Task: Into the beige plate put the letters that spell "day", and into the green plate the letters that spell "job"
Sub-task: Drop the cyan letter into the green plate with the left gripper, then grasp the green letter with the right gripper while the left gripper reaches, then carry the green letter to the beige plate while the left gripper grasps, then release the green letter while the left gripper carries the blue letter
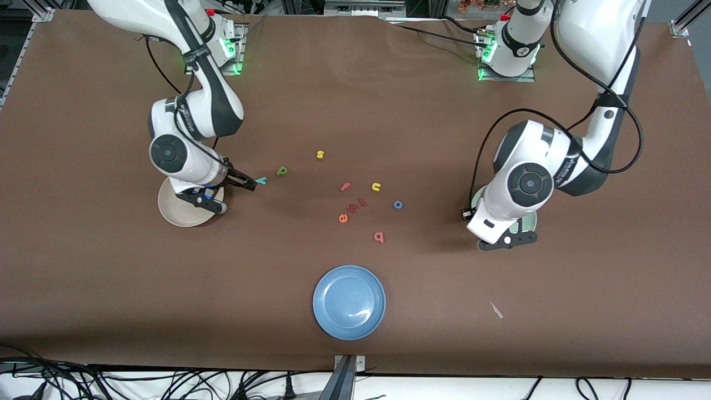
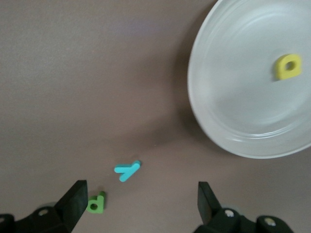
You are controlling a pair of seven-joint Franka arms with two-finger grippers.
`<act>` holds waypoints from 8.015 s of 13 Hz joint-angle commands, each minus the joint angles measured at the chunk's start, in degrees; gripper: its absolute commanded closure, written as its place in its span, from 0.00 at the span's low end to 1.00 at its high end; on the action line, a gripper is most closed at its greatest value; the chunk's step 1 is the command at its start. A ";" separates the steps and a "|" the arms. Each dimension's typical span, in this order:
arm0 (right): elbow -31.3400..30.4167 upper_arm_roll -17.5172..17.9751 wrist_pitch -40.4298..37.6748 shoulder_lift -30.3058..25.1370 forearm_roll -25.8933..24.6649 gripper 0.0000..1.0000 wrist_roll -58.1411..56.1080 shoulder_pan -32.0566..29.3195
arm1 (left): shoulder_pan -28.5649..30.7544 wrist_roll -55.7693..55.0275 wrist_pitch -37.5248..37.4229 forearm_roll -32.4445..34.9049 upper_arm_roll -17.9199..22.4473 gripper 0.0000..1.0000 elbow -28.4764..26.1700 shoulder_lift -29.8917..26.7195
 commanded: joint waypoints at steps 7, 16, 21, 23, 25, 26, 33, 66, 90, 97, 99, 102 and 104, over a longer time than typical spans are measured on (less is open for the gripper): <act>-2.40 5.70 3.07 -2.09 0.44 0.00 16.45 -0.40 | 6.30 13.29 21.20 1.72 -0.34 1.00 -25.30 -7.61; -3.55 9.67 3.17 1.07 -0.70 0.00 2.88 0.39 | 11.32 23.49 31.60 1.72 -0.34 0.97 -33.41 -5.86; -6.01 9.67 13.53 3.09 -0.62 0.00 3.15 1.80 | 11.15 24.03 31.60 1.72 -0.42 0.85 -32.71 -5.33; -8.02 9.67 18.97 3.45 -0.61 0.00 3.32 2.06 | 11.06 23.94 31.51 1.72 -0.34 0.35 -32.18 -5.33; -9.61 9.67 22.51 3.36 -0.61 0.00 3.15 2.50 | 11.23 23.85 31.34 1.72 -0.43 0.00 -32.09 -5.41; -9.70 9.67 22.78 3.36 -0.70 0.00 3.15 2.50 | 11.32 23.85 31.16 1.63 -0.43 0.00 -32.00 -5.41; -10.93 9.67 24.36 3.54 -0.62 0.29 3.24 2.94 | 10.36 23.06 29.06 1.63 -0.86 0.00 -29.03 -6.11; -3.13 3.72 5.23 -0.94 -0.35 0.85 0.54 2.77 | -3.96 -22.20 30.01 14.02 -14.49 0.37 -8.10 12.60; 1.19 -2.38 -0.43 2.75 0.62 0.00 -17.63 -4.71 | -7.58 -22.20 29.93 18.16 -10.27 0.95 -6.60 13.48; 6.81 -1.84 -6.91 2.75 0.35 0.00 -8.72 -4.96 | -6.09 -19.93 21.68 18.07 -10.53 0.95 -6.78 6.64; 7.70 -1.84 -8.60 3.18 0.53 0.00 -7.76 -4.53 | -4.07 -14.67 19.30 17.37 -10.71 0.94 -6.78 4.88; 7.96 -1.75 -7.73 3.10 0.44 0.00 4.59 -3.48 | -0.12 -6.85 16.76 17.28 -11.50 0.93 -6.86 2.85; 7.96 -1.66 -6.76 3.18 0.44 0.00 11.47 -1.99 | 2.52 0.09 14.82 17.28 -11.50 0.93 -7.74 0.75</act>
